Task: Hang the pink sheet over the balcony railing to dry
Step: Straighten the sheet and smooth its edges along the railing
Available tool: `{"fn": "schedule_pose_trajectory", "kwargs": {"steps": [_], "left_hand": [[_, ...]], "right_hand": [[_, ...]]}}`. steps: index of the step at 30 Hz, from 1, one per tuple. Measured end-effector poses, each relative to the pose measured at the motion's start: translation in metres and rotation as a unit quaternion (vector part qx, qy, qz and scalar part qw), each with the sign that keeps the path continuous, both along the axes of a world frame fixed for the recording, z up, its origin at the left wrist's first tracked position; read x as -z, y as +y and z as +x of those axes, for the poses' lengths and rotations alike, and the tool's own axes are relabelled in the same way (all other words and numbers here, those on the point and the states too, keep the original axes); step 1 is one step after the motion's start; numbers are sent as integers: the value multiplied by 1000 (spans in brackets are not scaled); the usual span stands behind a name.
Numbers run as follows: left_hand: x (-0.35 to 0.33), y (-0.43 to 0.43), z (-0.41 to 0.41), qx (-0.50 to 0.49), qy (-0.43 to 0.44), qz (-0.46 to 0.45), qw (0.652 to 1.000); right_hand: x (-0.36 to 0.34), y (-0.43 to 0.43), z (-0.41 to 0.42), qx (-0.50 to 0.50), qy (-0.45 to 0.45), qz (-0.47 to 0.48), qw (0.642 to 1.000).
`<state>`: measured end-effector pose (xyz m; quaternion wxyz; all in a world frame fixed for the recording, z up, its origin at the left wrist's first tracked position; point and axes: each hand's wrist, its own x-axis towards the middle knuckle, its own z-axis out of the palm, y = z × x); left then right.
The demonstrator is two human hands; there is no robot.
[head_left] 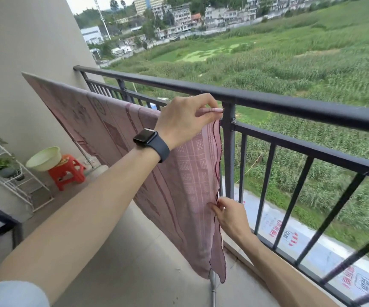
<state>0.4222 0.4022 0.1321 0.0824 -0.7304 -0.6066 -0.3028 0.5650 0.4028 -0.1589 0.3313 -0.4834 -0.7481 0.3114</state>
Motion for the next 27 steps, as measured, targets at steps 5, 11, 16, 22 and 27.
{"fn": "schedule_pose_trajectory", "kwargs": {"steps": [5, 11, 16, 22, 27], "left_hand": [[8, -14, -10, 15, -11, 19, 1000], [37, -34, -33, -31, 82, 94, 992], [35, -32, -34, -42, 84, 109, 990], [12, -25, -29, -33, 29, 54, 998], [-2, -18, -22, 9, -34, -19, 999]], "right_hand": [[3, -2, -4, -36, -11, -2, 999], [7, -13, -9, -34, -11, -23, 999], [3, -6, -11, -1, 11, -27, 1000], [-6, 2, -6, -2, 5, -48, 999], [-26, -1, -3, -17, 41, -77, 996]]}}
